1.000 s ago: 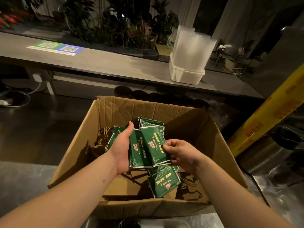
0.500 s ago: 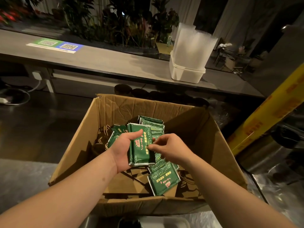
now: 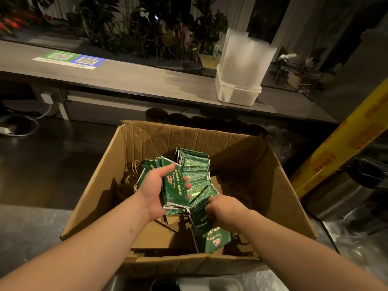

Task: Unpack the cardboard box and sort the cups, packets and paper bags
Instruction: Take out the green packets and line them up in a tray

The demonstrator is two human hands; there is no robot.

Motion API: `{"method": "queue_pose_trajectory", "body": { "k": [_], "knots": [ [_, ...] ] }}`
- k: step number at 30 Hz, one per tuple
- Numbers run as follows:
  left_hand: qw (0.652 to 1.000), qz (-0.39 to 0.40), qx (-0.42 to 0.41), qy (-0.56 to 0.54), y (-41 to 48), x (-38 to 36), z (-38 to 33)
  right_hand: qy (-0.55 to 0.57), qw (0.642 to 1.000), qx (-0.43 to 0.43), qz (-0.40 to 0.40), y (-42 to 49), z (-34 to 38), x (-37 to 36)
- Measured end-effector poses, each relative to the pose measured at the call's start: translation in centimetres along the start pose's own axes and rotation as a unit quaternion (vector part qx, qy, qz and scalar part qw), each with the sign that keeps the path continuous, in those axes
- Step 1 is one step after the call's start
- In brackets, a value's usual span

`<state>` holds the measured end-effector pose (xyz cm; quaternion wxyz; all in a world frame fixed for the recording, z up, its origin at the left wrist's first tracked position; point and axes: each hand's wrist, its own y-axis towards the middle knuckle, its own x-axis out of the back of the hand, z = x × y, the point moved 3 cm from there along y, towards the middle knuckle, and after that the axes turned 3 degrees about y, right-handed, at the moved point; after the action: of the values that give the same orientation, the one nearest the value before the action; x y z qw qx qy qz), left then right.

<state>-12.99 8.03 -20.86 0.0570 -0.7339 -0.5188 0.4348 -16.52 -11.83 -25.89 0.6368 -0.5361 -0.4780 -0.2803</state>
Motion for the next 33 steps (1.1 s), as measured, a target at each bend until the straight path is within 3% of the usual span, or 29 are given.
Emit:
{"method": "queue_pose_trajectory", "body": {
  "k": [3,6,8,10,12,13,15,18,20,25,27,28,30,33],
  "knots": [
    [1.0,0.001,0.007,0.001,-0.1,0.2,-0.1,0.188,0.98,-0.058,0.016,-1.0,-1.5,1.0],
    [1.0,0.014,0.006,0.001,-0.1,0.3,-0.4,0.388,0.915,-0.107,-0.012,-2.6,-3.8,2.5],
    [1.0,0.02,-0.008,0.004,-0.1,0.3,-0.5,0.525,0.836,-0.135,-0.088,-3.5,-5.3,3.3],
    [0.999,0.025,-0.013,0.019,-0.2,0.2,-0.5,0.677,0.707,-0.147,-0.145,-3.9,-5.9,3.5],
    [0.999,0.026,-0.008,0.035,-0.4,0.2,-0.5,0.781,0.589,-0.148,-0.147,-3.6,-5.2,3.6],
    [0.999,0.03,-0.001,0.042,-0.5,0.1,-0.4,0.806,0.558,-0.146,-0.134,-3.3,-4.5,3.7],
    [0.998,0.04,0.009,0.056,-0.6,0.0,-0.3,0.825,0.542,-0.127,-0.096,-2.4,-2.5,4.1],
    [0.996,0.048,0.008,0.08,-0.9,-0.2,-0.3,0.809,0.576,-0.091,-0.074,-1.1,0.8,4.5],
    [0.993,0.041,0.013,0.108,-0.9,-0.1,-0.1,0.768,0.632,-0.066,-0.086,-0.6,2.4,4.8],
    [0.99,0.012,0.022,0.137,-0.9,0.4,-0.2,0.549,0.826,-0.058,-0.113,-1.1,-0.4,5.5],
    [0.993,0.016,0.029,0.116,-1.0,0.2,-0.1,0.356,0.931,-0.071,-0.037,-2.0,-2.7,3.8],
    [0.993,0.022,0.03,0.108,-0.9,0.1,0.0,0.245,0.967,-0.075,0.014,-2.4,-3.5,2.3],
    [0.995,0.026,0.031,0.094,-0.8,0.1,0.0,0.098,0.992,-0.057,0.058,-2.8,-4.1,0.4],
    [0.994,0.021,0.03,0.1,-0.7,0.1,-0.1,0.032,0.998,-0.032,0.052,-1.8,-3.4,-0.3]
  ]
}}
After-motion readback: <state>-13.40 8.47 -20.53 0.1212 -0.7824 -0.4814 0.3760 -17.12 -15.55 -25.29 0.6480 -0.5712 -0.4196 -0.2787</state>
